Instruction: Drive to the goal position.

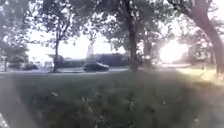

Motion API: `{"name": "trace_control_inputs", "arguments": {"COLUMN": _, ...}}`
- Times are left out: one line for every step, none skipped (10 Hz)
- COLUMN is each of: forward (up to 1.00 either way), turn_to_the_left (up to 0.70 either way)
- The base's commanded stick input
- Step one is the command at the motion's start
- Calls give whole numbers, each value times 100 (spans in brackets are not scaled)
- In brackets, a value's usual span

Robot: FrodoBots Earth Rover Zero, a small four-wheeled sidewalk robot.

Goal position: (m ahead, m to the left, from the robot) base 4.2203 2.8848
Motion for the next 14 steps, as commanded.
{"name": "trace_control_inputs", "arguments": {"forward": 70, "turn_to_the_left": 0}}
{"name": "trace_control_inputs", "arguments": {"forward": 70, "turn_to_the_left": 0}}
{"name": "trace_control_inputs", "arguments": {"forward": 70, "turn_to_the_left": 0}}
{"name": "trace_control_inputs", "arguments": {"forward": 70, "turn_to_the_left": 0}}
{"name": "trace_control_inputs", "arguments": {"forward": 70, "turn_to_the_left": 0}}
{"name": "trace_control_inputs", "arguments": {"forward": 70, "turn_to_the_left": 0}}
{"name": "trace_control_inputs", "arguments": {"forward": 70, "turn_to_the_left": 0}}
{"name": "trace_control_inputs", "arguments": {"forward": 70, "turn_to_the_left": 0}}
{"name": "trace_control_inputs", "arguments": {"forward": 70, "turn_to_the_left": 0}}
{"name": "trace_control_inputs", "arguments": {"forward": 70, "turn_to_the_left": 1}}
{"name": "trace_control_inputs", "arguments": {"forward": 70, "turn_to_the_left": 9}}
{"name": "trace_control_inputs", "arguments": {"forward": 70, "turn_to_the_left": 16}}
{"name": "trace_control_inputs", "arguments": {"forward": 70, "turn_to_the_left": 24}}
{"name": "trace_control_inputs", "arguments": {"forward": 70, "turn_to_the_left": 32}}
